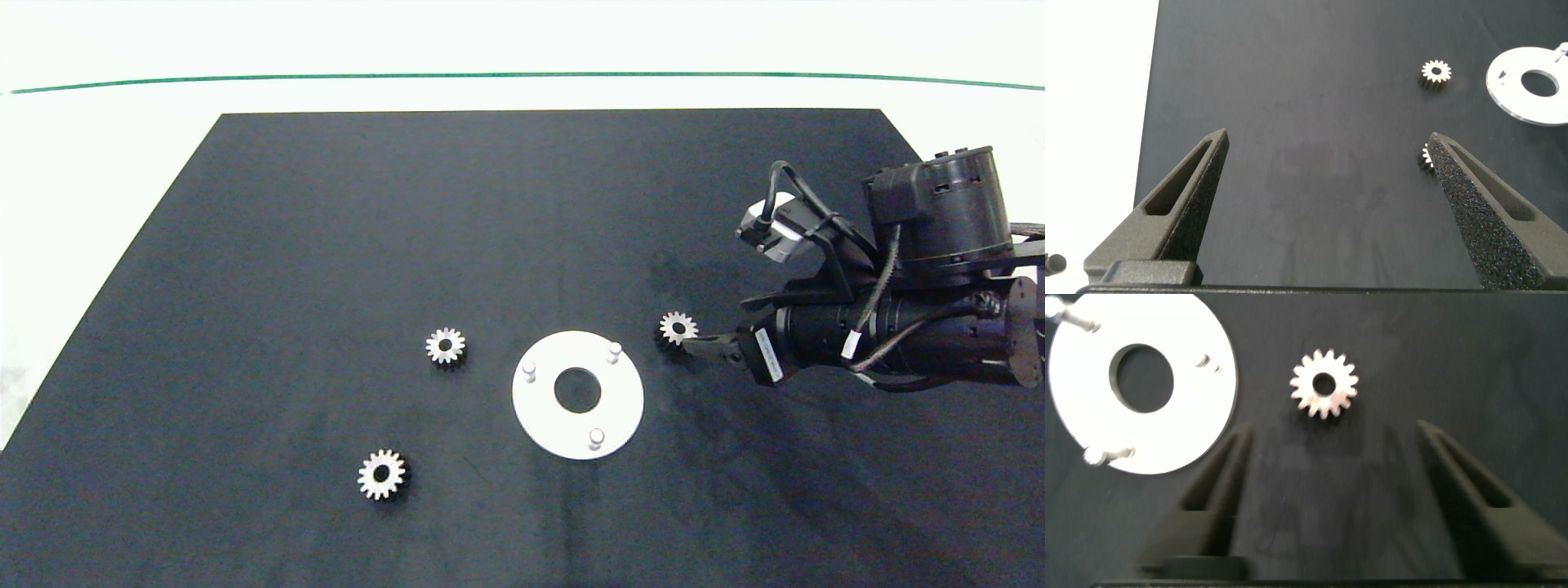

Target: Install three planetary gears onto the carrier pins

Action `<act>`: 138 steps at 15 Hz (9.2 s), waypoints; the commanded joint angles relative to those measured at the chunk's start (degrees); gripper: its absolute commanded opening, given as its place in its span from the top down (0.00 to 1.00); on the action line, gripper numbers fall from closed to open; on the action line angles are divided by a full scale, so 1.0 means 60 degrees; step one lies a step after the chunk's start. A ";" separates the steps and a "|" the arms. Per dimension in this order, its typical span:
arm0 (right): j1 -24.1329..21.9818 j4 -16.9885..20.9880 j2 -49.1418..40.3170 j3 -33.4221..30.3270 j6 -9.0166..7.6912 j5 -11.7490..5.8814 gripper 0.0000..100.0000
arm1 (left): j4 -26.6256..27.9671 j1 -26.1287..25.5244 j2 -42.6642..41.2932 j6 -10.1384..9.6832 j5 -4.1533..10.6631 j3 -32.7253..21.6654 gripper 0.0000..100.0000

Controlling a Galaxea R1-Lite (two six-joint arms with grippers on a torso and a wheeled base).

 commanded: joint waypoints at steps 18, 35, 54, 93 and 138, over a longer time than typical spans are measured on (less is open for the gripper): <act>-0.0161 -0.0764 0.1593 -0.0640 -0.0024 0.0022 0.15 | 0.0005 -0.0009 -0.0098 -0.0021 0.0000 -0.0104 0.00; -0.0117 -0.0749 0.1915 -0.0845 -0.0039 0.0066 0.49 | 0.0005 0.0006 -0.0098 -0.0021 0.0000 -0.0192 0.00; -0.0102 -0.0764 0.2149 -0.0831 0.0019 0.0096 0.87 | 0.0005 0.0006 -0.0112 -0.0021 0.0000 -0.0397 0.00; 0.1875 -0.0544 0.1388 -0.0801 -0.0054 -0.0725 1.00 | 0.0005 -0.0009 -0.0230 -0.0021 0.0000 -0.0471 0.00; 0.2022 -0.0559 -0.3681 0.2363 0.0181 -0.1691 0.00 | 0.0620 0.0021 -0.0332 -0.0255 0.0029 -0.0280 0.00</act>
